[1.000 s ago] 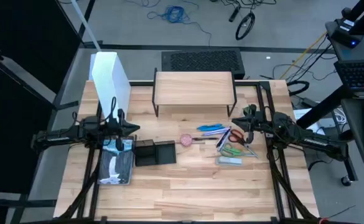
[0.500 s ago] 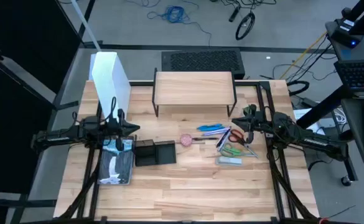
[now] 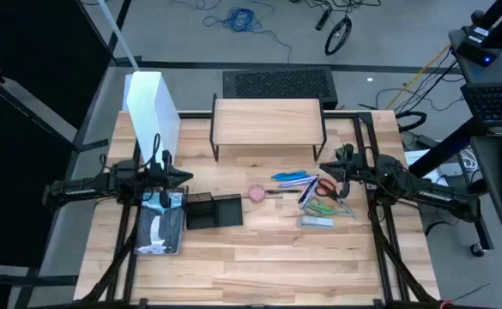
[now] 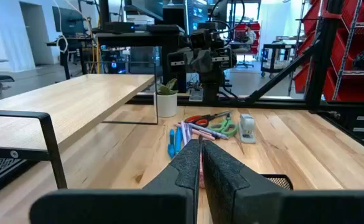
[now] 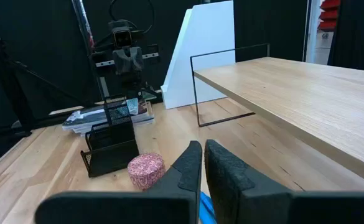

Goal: Stock shelves

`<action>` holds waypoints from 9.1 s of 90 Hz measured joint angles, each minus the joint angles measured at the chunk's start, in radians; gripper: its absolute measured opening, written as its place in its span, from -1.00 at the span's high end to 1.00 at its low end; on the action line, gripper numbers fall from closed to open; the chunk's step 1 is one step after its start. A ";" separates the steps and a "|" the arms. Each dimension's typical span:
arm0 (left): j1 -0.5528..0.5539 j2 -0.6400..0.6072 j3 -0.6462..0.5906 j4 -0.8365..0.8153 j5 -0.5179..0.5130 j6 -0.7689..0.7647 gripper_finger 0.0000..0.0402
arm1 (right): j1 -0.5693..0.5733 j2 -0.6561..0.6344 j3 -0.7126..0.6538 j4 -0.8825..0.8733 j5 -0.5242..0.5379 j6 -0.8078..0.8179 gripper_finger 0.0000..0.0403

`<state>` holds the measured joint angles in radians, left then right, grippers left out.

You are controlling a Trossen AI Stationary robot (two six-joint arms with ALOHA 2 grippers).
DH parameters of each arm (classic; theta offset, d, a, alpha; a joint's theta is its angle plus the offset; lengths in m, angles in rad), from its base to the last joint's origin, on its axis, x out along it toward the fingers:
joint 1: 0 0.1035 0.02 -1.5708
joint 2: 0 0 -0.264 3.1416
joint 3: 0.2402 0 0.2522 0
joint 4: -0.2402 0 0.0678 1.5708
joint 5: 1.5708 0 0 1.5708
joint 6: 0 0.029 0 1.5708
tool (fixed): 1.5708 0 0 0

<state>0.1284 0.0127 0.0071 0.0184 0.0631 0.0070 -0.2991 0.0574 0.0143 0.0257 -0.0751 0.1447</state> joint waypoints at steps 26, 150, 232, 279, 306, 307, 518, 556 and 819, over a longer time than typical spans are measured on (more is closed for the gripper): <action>0.000 0.000 0.000 0.000 0.000 0.000 0.98 | 0.000 0.000 0.000 0.012 0.000 0.038 0.97; 0.000 0.000 0.000 0.000 0.000 0.000 0.98 | 0.294 1.482 1.203 -0.619 0.388 -0.196 0.97; 0.000 0.000 0.000 -0.001 -0.002 0.000 0.98 | 0.294 1.843 1.246 -0.682 0.179 -0.126 0.21; 0.000 0.000 0.000 0.000 -0.003 0.000 0.98 | 0.291 1.928 1.248 -0.637 0.178 -0.105 0.25; 0.000 0.000 0.000 -0.001 -0.003 0.000 0.98 | 0.291 1.930 1.228 -0.628 0.173 -0.104 0.90; 0.000 0.000 0.000 -0.001 -0.003 0.000 0.98 | 0.291 1.930 1.228 -0.628 0.174 -0.103 0.90; 0.000 0.000 0.000 -0.001 -0.007 0.000 0.98 | 0.654 1.770 1.028 -0.571 0.203 -0.627 0.42; 0.000 0.000 0.000 -0.001 -0.007 0.000 0.98 | 0.573 1.803 1.030 -0.489 0.044 -0.347 0.95; 0.000 0.000 0.000 -0.001 -0.010 0.000 0.98 | 0.346 2.108 1.417 0.460 0.154 -0.116 0.13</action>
<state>0.1285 0.0128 0.0071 0.0170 0.0530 0.0071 0.0471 2.1650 1.4315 0.4854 0.0788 0.0292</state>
